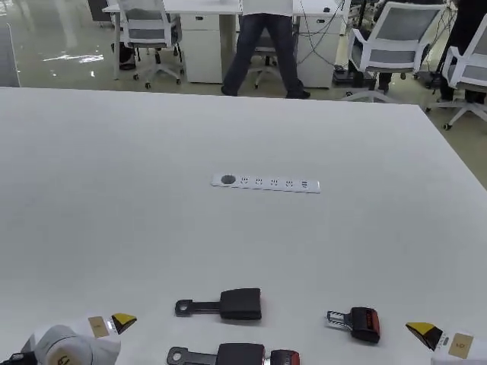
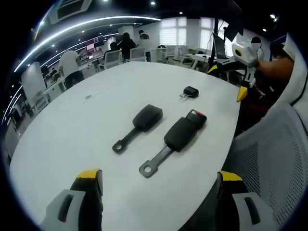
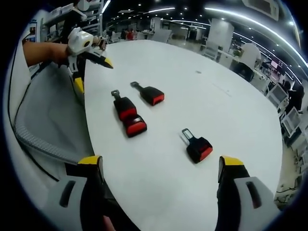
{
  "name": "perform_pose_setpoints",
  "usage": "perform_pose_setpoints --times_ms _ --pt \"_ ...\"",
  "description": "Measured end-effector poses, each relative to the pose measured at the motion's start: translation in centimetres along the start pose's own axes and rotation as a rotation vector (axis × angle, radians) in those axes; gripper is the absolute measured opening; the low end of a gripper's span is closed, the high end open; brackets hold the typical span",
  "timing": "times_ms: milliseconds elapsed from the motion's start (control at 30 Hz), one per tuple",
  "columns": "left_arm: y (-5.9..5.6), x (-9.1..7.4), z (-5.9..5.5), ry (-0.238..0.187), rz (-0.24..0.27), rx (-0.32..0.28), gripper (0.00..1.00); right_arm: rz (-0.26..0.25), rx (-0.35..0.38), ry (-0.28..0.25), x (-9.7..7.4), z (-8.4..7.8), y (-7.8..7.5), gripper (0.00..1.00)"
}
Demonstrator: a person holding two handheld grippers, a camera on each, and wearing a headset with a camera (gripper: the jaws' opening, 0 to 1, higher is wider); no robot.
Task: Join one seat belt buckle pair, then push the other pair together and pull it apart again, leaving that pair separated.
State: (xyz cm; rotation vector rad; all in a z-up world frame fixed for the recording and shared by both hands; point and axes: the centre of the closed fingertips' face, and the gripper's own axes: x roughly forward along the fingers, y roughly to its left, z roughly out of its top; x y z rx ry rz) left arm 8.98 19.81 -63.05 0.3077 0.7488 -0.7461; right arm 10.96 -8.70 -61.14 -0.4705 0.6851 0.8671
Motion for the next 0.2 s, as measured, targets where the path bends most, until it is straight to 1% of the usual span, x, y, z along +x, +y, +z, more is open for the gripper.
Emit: perform_pose_setpoints --times_ms 67,133,200 --pt "0.16 0.01 -0.05 0.004 0.003 0.003 1.00 -0.001 -0.009 0.023 0.07 -0.09 0.03 1.00" --pt "0.25 0.04 -0.11 0.005 0.004 0.004 1.00 -0.001 -0.012 0.021 0.09 -0.04 0.04 1.00" --pt "0.26 0.05 -0.20 0.008 0.002 0.003 1.00 -0.004 -0.003 0.019 0.45 -0.37 -0.26 1.00"
